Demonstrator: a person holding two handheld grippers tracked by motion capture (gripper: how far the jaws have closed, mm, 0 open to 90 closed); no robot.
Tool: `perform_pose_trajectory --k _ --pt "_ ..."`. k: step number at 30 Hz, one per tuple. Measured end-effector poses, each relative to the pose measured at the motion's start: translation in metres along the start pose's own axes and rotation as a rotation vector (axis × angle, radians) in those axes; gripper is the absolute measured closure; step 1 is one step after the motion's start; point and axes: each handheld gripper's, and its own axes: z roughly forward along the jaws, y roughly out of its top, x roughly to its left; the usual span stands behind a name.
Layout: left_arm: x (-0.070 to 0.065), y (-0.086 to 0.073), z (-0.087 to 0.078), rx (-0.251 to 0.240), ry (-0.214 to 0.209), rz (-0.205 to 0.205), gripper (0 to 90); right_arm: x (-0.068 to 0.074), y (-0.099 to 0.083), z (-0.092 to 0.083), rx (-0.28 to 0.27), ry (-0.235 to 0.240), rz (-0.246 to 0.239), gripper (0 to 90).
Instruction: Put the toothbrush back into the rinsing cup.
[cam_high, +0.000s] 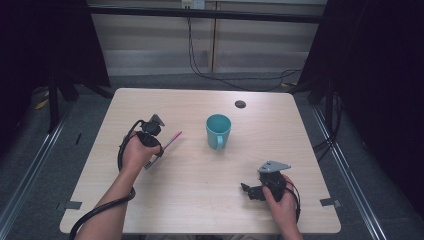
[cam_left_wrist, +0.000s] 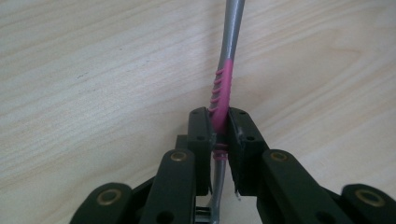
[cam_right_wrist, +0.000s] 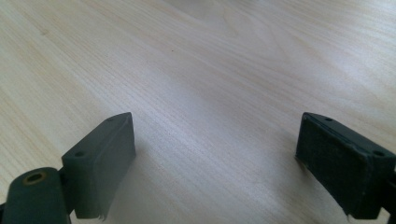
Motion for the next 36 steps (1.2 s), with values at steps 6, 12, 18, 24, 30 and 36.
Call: perform_pose_trajectory --k 6,12,18,24,30,36 --pt "-0.007 -0.002 -0.011 -0.004 -0.032 0.043 80.5 -0.001 0.001 0.001 0.001 0.012 -0.01 10.5" --pt "-0.011 -0.004 -0.019 0.004 -0.056 0.083 80.5 -0.002 0.003 0.001 0.009 0.016 -0.017 13.1" --pt "-0.016 -0.005 -0.022 0.014 -0.066 0.111 80.5 0.003 0.016 -0.002 0.013 -0.01 -0.102 18.5" --pt "-0.023 -0.006 -0.023 0.018 -0.082 0.14 80.4 0.008 0.032 -0.006 -0.003 0.004 -0.157 21.4" --pt "-0.031 -0.007 -0.021 0.02 -0.107 0.166 80.5 0.012 0.044 -0.004 -0.018 0.04 -0.191 22.1" --pt "-0.042 -0.007 -0.021 0.024 -0.129 0.201 80.4 0.02 0.056 -0.001 -0.028 0.049 -0.244 23.1"
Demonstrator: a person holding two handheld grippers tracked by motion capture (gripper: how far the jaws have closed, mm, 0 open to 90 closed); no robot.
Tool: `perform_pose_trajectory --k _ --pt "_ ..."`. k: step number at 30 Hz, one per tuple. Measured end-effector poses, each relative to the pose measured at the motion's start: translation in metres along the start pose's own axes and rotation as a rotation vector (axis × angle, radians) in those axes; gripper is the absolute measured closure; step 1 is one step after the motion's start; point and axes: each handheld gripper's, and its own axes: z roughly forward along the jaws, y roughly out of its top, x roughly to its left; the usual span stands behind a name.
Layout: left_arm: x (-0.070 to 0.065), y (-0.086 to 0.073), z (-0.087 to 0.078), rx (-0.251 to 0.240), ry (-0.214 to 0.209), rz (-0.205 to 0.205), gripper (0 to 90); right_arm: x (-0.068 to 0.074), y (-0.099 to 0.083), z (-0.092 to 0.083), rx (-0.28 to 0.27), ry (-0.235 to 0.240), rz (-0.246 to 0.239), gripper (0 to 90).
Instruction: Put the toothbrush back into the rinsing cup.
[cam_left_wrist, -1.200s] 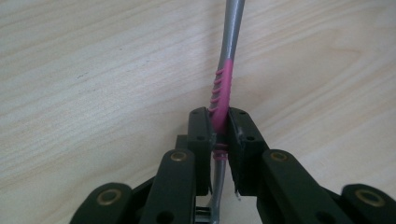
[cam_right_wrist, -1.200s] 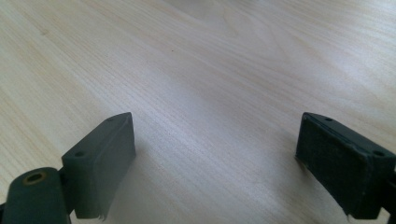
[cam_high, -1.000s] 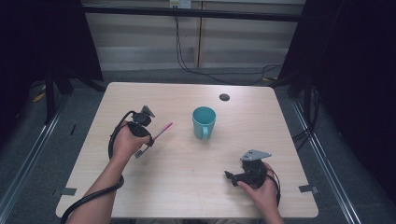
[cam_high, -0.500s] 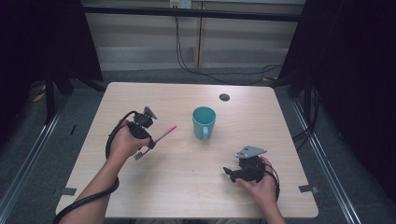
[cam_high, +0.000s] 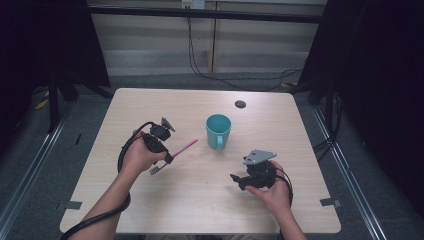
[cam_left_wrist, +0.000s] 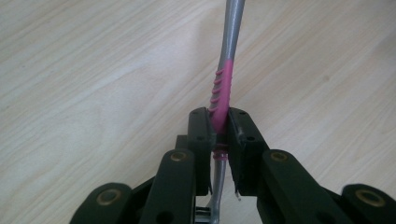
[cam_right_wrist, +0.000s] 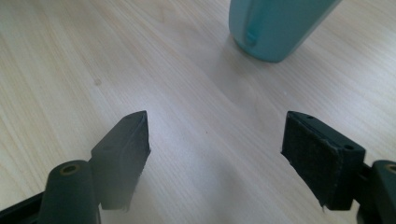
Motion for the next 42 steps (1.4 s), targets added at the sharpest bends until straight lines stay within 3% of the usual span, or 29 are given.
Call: perform_pose_trajectory --k 12,21,33,42 --pt "-0.019 0.001 0.003 0.011 -0.038 0.066 80.4 0.008 0.02 0.003 -0.017 0.019 -0.091 25.0" --pt "-0.029 0.0 0.01 0.024 -0.063 0.086 80.4 0.012 0.03 0.009 -0.015 0.031 -0.147 24.9" --pt "-0.039 0.007 0.004 0.037 -0.088 0.133 80.4 0.021 0.047 0.018 -0.007 0.031 -0.243 24.9" --pt "-0.045 0.011 0.006 0.039 -0.104 0.145 80.4 0.024 0.055 0.019 -0.018 0.032 -0.291 25.1"
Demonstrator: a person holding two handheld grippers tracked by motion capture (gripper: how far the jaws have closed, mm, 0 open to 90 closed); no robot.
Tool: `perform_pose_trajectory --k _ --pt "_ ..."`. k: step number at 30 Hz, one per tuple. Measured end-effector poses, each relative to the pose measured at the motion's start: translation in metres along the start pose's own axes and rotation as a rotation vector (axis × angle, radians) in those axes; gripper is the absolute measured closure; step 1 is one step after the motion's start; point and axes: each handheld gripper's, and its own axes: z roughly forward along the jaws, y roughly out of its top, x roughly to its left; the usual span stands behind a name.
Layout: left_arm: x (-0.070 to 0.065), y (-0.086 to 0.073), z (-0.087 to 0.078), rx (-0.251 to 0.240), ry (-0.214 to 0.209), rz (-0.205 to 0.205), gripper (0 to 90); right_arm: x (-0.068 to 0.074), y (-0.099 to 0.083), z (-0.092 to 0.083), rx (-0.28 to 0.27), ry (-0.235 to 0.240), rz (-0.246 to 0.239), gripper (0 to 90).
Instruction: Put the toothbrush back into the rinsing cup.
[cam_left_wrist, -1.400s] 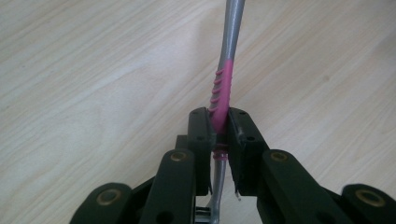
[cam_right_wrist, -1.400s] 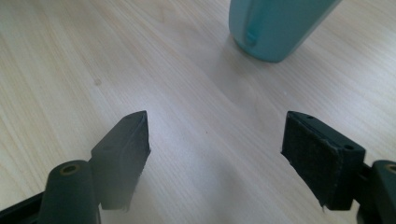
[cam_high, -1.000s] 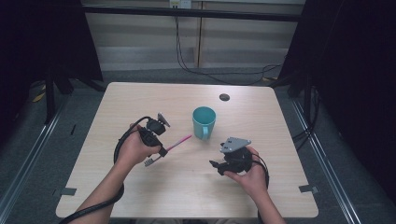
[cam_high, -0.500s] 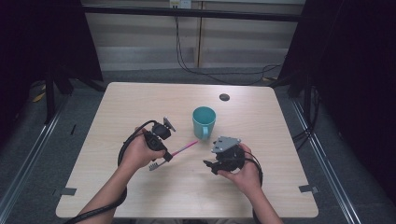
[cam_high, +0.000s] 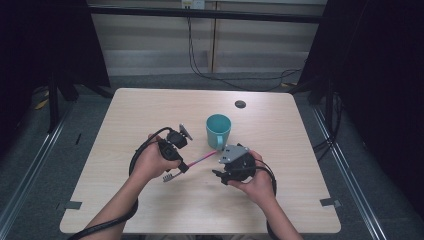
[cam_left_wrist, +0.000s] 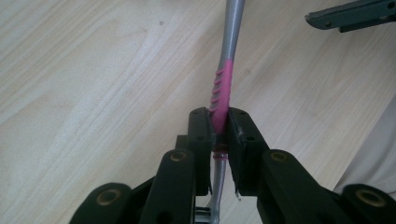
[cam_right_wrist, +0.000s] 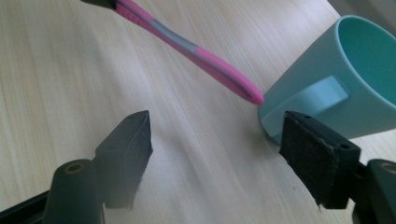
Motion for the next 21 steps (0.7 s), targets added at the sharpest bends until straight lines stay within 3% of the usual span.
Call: perform_pose_trajectory --k 21 --pt "-0.008 0.009 0.001 -0.002 -0.025 0.024 80.4 0.003 0.02 0.003 -0.018 0.013 -0.115 36.7"
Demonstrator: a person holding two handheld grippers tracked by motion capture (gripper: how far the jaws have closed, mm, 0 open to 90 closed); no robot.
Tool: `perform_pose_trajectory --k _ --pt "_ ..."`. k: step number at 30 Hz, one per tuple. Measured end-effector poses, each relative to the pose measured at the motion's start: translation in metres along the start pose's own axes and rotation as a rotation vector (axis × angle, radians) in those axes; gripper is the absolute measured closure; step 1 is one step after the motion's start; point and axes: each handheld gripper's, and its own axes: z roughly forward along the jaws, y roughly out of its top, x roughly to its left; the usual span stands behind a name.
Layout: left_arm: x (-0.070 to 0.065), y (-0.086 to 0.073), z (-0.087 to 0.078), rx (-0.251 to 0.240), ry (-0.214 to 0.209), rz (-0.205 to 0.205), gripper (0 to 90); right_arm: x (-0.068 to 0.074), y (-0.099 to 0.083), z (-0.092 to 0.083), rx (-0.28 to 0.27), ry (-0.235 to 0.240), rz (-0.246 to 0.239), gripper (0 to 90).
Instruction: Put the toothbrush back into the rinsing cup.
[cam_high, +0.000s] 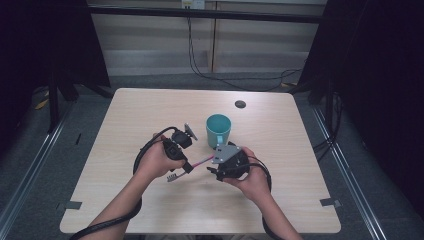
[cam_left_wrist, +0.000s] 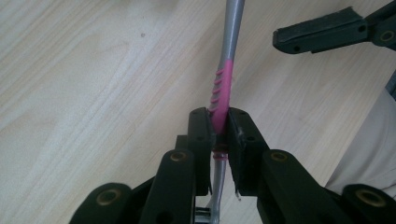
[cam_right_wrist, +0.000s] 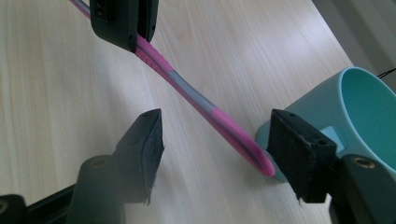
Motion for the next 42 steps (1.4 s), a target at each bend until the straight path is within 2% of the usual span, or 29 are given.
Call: perform_pose_trajectory --k 8,11,15,21,25,28,29,31,33,36,42 --pt "-0.003 0.0028 0.0029 0.0 -0.019 0.013 80.3 0.0022 0.0005 0.0038 0.022 0.021 -0.039 43.8" --pt "-0.0031 0.0033 0.0038 0.007 -0.024 0.017 80.3 0.0014 -0.0008 0.0045 0.038 0.029 -0.047 49.7" --pt "-0.0046 0.0047 0.0039 -0.001 -0.026 0.019 80.2 -0.0004 -0.0031 0.0039 0.055 0.04 -0.035 55.7" --pt "-0.0076 0.0078 0.0036 -0.014 -0.036 0.041 80.1 -0.0023 -0.0045 0.0038 0.069 0.06 -0.029 59.3" --pt "-0.0086 0.0088 0.0039 -0.02 -0.046 0.041 80.2 -0.0017 -0.0048 0.0044 0.073 0.086 -0.033 65.6" --pt "-0.0092 0.0089 0.0042 -0.014 -0.052 0.051 80.2 -0.001 -0.0038 0.004 0.086 0.099 -0.054 69.8" --pt "-0.0094 0.0089 0.0041 -0.015 -0.054 0.055 80.2 -0.0009 -0.0035 0.0037 0.096 0.106 -0.077 71.6" --pt "-0.0093 0.0086 0.0027 -0.038 -0.057 0.057 80.2 0.0004 -0.0042 0.0029 0.116 0.135 -0.072 75.1" --pt "-0.0082 0.0089 0.0 -0.05 -0.066 0.055 80.1 0.0011 -0.0049 0.003 0.111 0.161 -0.087 79.0" --pt "-0.0081 0.0099 -0.0026 -0.052 -0.058 0.059 79.8 0.0018 -0.0054 0.0029 0.11 0.195 -0.078 82.1" --pt "-0.008 0.0097 -0.0022 -0.065 -0.057 0.055 79.6 0.0013 -0.0041 0.0039 0.121 0.21 -0.089 82.9"
